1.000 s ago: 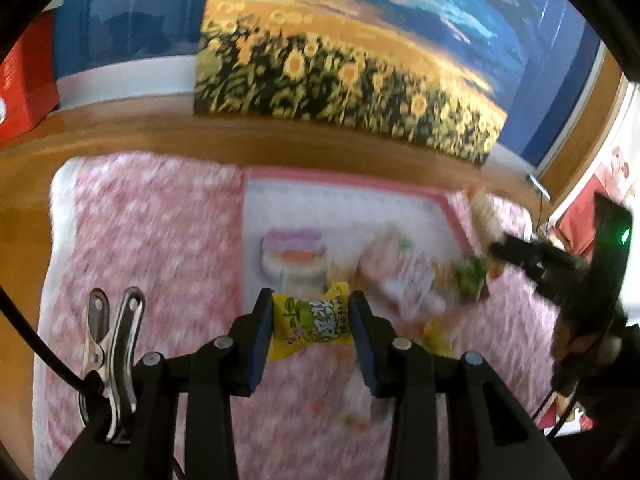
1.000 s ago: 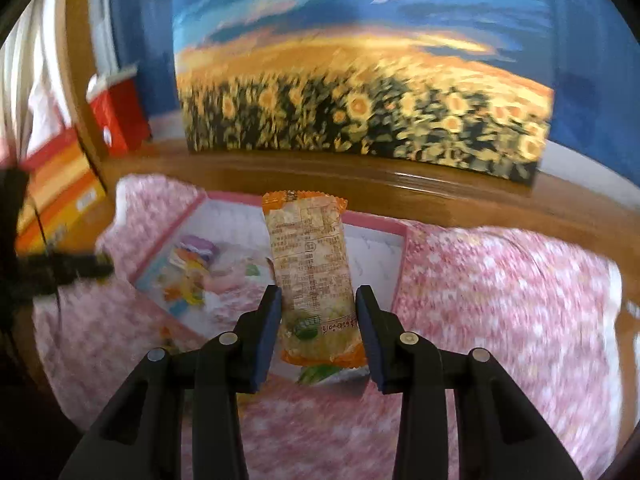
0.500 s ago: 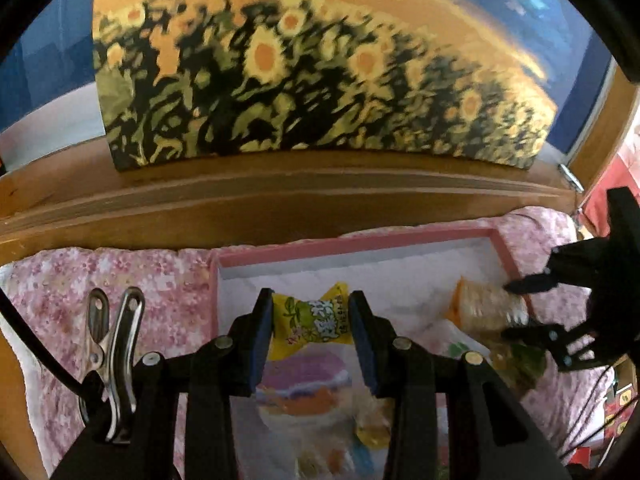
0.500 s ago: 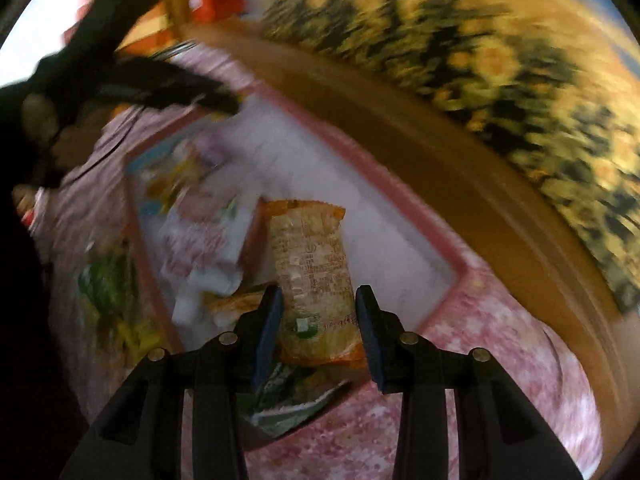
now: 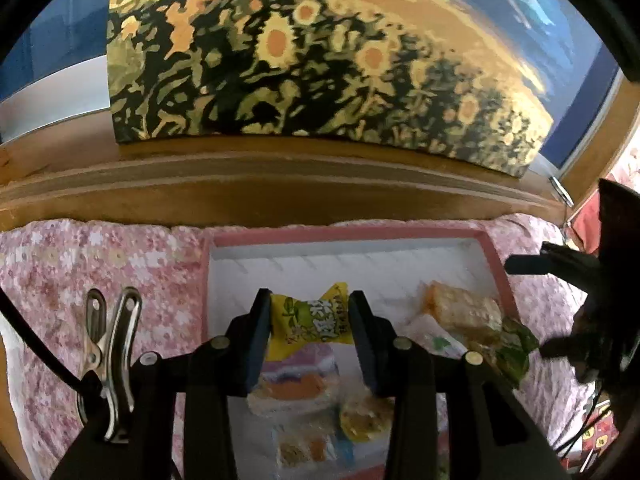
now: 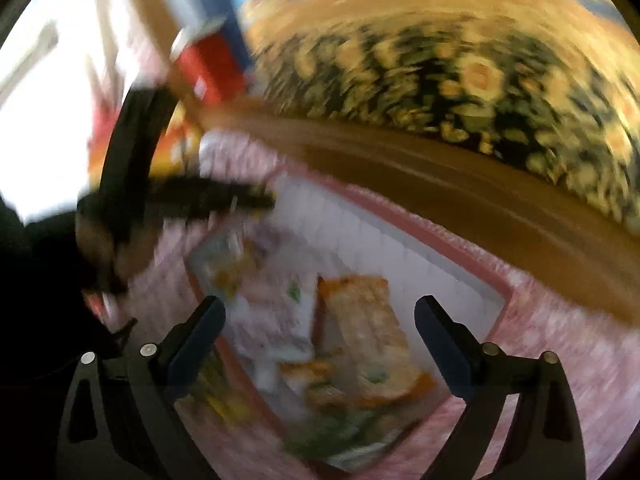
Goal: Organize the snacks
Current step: 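Carry both packets over the tray and open both tools to drop them, then withdraw both open tools from the tray toward the remaining snacks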
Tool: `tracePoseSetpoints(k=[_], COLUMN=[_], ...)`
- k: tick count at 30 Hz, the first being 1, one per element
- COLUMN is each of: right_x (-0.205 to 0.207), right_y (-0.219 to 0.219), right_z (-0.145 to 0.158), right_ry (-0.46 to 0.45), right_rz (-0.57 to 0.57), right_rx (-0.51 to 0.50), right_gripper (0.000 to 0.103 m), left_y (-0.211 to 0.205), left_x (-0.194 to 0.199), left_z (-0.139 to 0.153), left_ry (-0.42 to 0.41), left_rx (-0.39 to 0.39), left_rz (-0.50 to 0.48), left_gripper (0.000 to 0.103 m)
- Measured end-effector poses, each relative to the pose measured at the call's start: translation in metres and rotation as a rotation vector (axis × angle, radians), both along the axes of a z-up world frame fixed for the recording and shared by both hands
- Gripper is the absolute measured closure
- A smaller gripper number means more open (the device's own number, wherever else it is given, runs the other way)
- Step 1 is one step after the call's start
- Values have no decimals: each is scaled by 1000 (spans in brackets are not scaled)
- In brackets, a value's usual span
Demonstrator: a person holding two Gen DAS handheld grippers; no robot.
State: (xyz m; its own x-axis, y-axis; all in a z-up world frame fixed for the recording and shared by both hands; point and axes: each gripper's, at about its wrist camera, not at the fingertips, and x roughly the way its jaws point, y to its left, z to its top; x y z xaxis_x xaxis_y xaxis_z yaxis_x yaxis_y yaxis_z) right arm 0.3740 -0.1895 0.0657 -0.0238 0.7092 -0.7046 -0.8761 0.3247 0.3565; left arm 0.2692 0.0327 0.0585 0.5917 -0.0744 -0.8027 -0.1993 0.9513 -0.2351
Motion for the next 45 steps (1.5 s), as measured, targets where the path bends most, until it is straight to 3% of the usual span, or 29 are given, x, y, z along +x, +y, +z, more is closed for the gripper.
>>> tracePoseSetpoints(k=[3,4,6,8,12,22,31,45], right_x=[-5,-11,-21,-39,-67,-117,-157,-189], right_y=[-7,-11,-16,-20,-26,-60,-67,-74], right_z=[5,7,14,23,41,61,59,59], right_ry=[75,73,60,20,-47,-69,-54,-85], right_rz=[-128,-177,-231,-265,-282,-347,-362,-391], right_rx=[71,85,96,91,86,117,126,86], right_gripper=[9,12,28,31,32,32,32,33], left_y=[-6,-9,-9,-11,-15,-23,-33,-48], left_x=[-9,-13,-23,-30,-42,-93,-143,-169], left_z=[5,6,11,18,31,62,48,52], left_ry=[5,8,1,-11,-49,-128,-85,-96], left_rx=[11,22,35,36,50,61,38,47], left_rz=[-4,-4,-2,1,17,30,36,27], left_gripper=[62,61,60,58,42,39,38,38])
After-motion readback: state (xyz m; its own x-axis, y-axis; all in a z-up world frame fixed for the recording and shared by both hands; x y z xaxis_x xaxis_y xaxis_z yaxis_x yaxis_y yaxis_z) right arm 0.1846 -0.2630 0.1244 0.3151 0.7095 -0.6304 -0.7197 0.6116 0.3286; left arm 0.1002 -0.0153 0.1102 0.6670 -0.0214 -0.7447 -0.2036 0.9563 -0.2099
